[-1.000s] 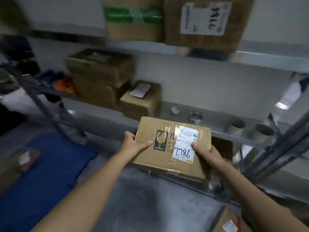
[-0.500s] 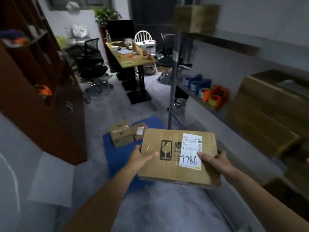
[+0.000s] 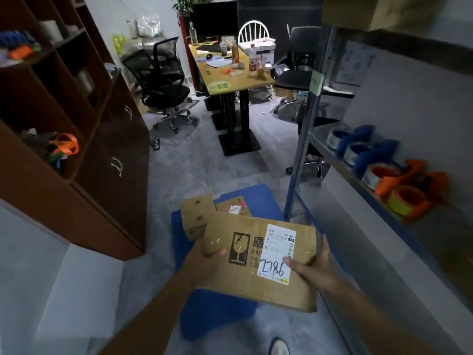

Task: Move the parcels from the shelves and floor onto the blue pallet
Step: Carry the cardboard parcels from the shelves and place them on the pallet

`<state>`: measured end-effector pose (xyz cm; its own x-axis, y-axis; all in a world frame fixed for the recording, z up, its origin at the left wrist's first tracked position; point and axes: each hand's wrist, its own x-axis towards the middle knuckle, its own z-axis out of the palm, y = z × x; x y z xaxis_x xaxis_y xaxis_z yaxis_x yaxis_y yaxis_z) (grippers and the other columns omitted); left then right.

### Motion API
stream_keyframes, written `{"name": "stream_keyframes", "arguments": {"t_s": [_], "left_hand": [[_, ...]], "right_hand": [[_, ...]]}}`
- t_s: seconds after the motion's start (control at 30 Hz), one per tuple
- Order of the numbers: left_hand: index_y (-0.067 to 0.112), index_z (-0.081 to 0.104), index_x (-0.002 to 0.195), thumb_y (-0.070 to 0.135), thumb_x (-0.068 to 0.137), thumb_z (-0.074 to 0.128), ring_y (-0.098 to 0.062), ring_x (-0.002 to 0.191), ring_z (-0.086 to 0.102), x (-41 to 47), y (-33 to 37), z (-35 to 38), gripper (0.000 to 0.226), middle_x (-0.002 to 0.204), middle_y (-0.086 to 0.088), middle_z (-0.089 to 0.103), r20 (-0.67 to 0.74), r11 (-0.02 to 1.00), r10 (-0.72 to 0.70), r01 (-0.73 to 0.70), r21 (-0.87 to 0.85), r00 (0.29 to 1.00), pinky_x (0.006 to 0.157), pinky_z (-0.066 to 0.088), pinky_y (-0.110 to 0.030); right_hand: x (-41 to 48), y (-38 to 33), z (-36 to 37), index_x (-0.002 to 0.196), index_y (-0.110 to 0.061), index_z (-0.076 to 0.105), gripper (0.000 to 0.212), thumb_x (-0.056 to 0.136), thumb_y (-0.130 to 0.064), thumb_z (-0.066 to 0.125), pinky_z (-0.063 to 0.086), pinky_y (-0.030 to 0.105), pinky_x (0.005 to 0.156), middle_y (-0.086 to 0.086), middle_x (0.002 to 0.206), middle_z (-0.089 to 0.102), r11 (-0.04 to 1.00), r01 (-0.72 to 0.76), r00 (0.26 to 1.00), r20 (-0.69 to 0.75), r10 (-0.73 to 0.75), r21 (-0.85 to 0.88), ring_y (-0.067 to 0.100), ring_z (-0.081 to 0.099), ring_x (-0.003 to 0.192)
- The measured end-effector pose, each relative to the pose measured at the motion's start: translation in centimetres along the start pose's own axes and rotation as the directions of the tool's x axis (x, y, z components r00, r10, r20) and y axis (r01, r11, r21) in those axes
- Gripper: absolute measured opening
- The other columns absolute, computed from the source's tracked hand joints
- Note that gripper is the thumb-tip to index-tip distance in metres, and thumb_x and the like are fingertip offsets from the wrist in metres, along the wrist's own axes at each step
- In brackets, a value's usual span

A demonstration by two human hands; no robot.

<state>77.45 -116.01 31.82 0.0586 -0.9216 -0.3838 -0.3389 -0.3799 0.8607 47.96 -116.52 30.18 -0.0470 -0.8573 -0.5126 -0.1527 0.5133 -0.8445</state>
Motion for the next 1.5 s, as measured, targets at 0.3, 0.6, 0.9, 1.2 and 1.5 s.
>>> {"name": "stream_keyframes", "arguments": {"t_s": [0.3,0.6,0.9,1.2,1.5], "left_hand": [[0.019,0.052,0.135,0.034,0.082,0.077,-0.024,0.121,0.056,17.8,5.2,1.7,0.061,0.131,-0.003,0.06,-0.097,0.994,0.008,0.003,0.112,0.995,0.101,0.046,-0.05],[0.02,0.036,0.15,0.028,0.085,0.076,-0.029,0.134,0.038,37.6,5.5,4.0,0.077,0.15,-0.01,0.031,0.075,0.926,0.115,-0.134,0.352,0.99,0.109,0.035,-0.035],[0.015,0.027,0.154,0.016,0.084,0.074,-0.024,0.135,0.036,56.2,2.8,6.1,0.084,0.15,-0.009,0.031,0.212,0.875,0.175,-0.251,0.415,0.961,0.097,0.029,-0.022],[0.017,0.026,0.154,0.01,0.084,0.071,-0.025,0.136,0.037,73.5,-8.0,14.2,0.083,0.151,-0.008,0.034,0.135,0.797,0.21,-0.249,0.55,0.968,0.111,0.034,-0.037],[0.02,0.02,0.156,0.017,0.082,0.077,-0.025,0.145,0.027,82.0,-15.8,20.1,0.094,0.16,-0.006,0.025,0.148,0.833,0.106,-0.169,0.526,0.983,0.117,0.028,-0.041]], "right_hand": [[13.9,-3.2,-1.6,0.143,-0.052,0.013,0.086,0.078,-0.057,0.069,0.057,0.048,0.061,0.004,0.137,0.049,0.969,-0.219,0.969,-0.094,0.23,0.11,0.033,0.059,0.105],[25.4,-0.9,3.9,0.142,-0.032,0.016,0.108,0.064,-0.03,0.09,0.057,0.055,0.056,0.009,0.133,0.051,0.889,-0.333,0.863,-0.278,0.421,0.314,0.035,0.062,0.095],[41.4,1.0,9.3,0.141,-0.035,0.018,0.1,0.069,-0.025,0.087,0.057,0.041,0.046,0.01,0.137,0.044,0.855,-0.263,0.83,-0.348,0.437,0.447,0.034,0.06,0.103],[61.3,11.6,9.6,0.138,-0.032,0.019,0.087,0.078,-0.02,0.081,0.06,0.05,0.062,0.002,0.135,0.041,0.862,-0.217,0.87,-0.309,0.384,0.459,0.016,0.057,0.094],[69.6,18.5,11.9,0.141,-0.024,0.017,0.093,0.075,-0.03,0.083,0.059,0.054,0.071,0.002,0.119,0.044,0.809,-0.347,0.8,-0.299,0.52,0.475,0.023,0.053,0.096]]}}
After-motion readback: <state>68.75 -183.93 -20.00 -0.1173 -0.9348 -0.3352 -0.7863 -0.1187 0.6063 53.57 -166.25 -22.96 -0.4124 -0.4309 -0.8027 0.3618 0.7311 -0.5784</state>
